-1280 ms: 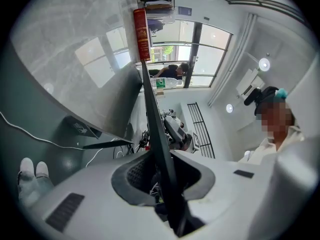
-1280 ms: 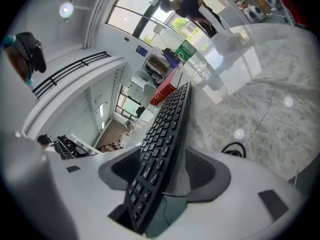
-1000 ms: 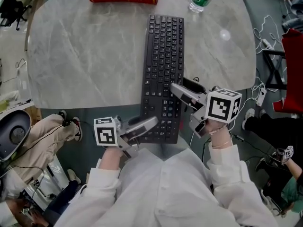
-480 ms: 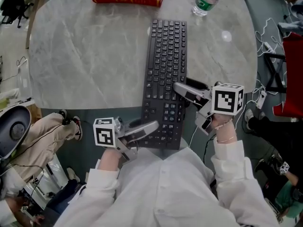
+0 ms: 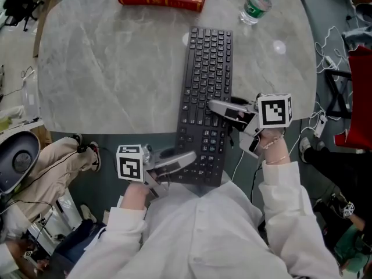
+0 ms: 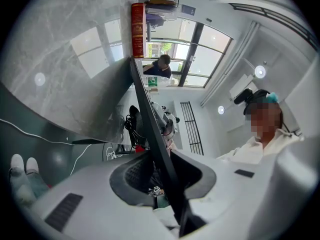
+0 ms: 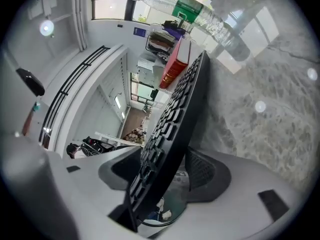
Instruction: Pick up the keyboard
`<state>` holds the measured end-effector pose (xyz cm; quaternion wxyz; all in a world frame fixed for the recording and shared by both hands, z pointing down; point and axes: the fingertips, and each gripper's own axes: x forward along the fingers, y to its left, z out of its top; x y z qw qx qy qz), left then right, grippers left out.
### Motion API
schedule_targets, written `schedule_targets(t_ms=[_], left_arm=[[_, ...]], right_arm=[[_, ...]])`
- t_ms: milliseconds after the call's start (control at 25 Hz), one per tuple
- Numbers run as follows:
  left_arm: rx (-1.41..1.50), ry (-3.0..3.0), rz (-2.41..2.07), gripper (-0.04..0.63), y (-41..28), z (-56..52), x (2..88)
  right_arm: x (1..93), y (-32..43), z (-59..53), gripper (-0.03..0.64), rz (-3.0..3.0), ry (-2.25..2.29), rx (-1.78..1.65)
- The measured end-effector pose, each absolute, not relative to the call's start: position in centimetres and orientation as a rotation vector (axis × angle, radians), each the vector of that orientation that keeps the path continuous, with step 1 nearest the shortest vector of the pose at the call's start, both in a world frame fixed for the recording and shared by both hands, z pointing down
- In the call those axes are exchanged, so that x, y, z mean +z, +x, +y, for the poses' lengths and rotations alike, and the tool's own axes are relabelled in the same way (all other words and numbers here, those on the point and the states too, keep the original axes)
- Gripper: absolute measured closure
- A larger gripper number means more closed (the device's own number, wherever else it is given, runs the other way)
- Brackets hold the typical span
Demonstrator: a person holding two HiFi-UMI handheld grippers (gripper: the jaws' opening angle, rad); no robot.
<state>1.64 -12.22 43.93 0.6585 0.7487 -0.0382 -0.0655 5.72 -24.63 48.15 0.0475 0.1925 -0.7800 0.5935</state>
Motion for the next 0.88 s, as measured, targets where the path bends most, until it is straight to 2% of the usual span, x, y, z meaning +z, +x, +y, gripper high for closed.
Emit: schedule_targets(t_ms=[440,880], left_arm=[[-0.076,1.74,-0.073,0.486,1.8,-12.0,44.6],[0.139,1.872,-0.07,0.474,2.8,-11.3,46.2]], right_arm=[[49.2,4.9,-25.9,0.362,-2.397,0.597,1.867],[49.8,5.4,-26.0,0.422,-2.395,0.651,1.849]])
